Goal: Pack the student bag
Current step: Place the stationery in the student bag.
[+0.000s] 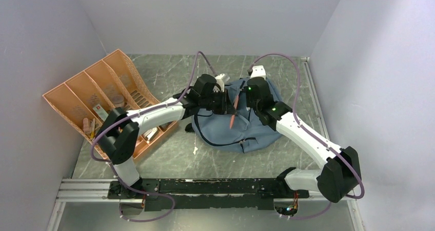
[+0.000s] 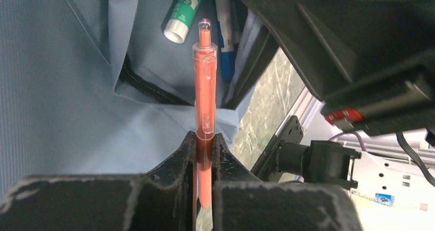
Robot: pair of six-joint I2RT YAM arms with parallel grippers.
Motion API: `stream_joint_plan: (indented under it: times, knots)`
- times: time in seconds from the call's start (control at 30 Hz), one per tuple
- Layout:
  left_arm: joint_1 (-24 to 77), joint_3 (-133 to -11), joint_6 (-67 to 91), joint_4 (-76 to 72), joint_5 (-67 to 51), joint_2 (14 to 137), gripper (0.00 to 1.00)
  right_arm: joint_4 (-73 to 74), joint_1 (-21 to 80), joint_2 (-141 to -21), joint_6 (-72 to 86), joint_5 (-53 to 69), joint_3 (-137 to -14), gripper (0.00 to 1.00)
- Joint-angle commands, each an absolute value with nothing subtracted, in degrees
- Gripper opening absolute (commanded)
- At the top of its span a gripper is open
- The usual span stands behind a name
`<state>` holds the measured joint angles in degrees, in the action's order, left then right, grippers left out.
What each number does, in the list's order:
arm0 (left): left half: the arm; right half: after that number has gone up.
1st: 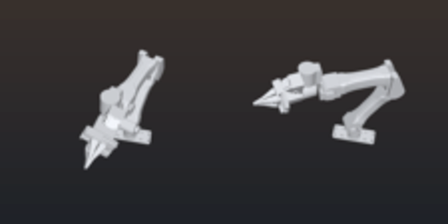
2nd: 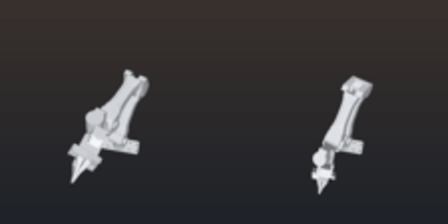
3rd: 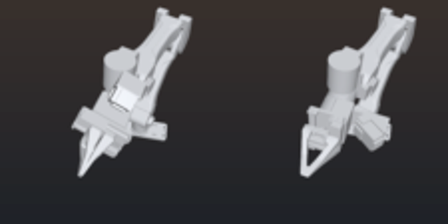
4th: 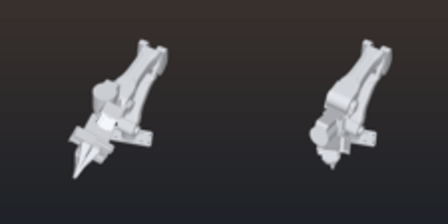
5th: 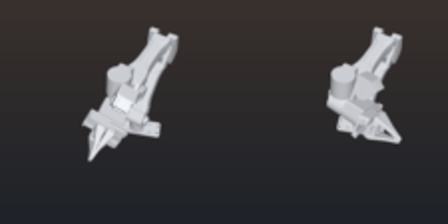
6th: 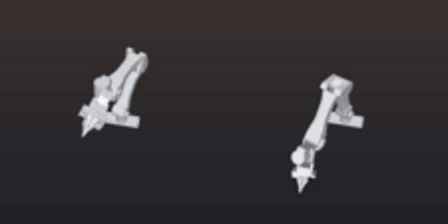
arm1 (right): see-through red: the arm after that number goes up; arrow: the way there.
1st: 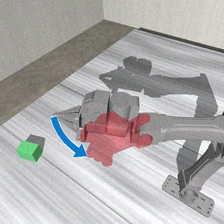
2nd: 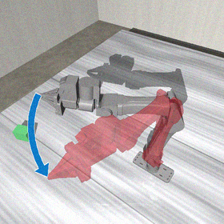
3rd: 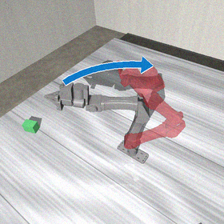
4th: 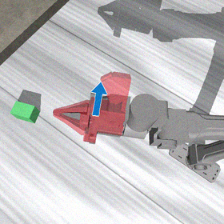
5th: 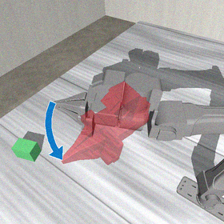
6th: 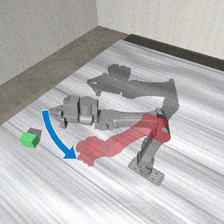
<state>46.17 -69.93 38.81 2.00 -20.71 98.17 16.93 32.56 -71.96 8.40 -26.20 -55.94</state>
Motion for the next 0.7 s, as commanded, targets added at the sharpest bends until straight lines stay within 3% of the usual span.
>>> stream_joint_plan:
  times: [0.0,0.4,0.67]
  knots:
    - [46.4,-74.0,39.4,1.3,-23.6,101.1,0.05,7.6,32.4,-67.8,7.3,-23.2,-54.6,0.00]
    - [46.4,-83.1,37.4,5.9,-23.4,108.7,0.05,0.7,32.4,-65.2,5.8,-15.0,-50.2,0.06]
    - [46.4,-88.0,36.4,8.8,-23.4,112.1,0.05,-2.4,32.4,-63.7,5.4,-13.2,-47.1,0.04]
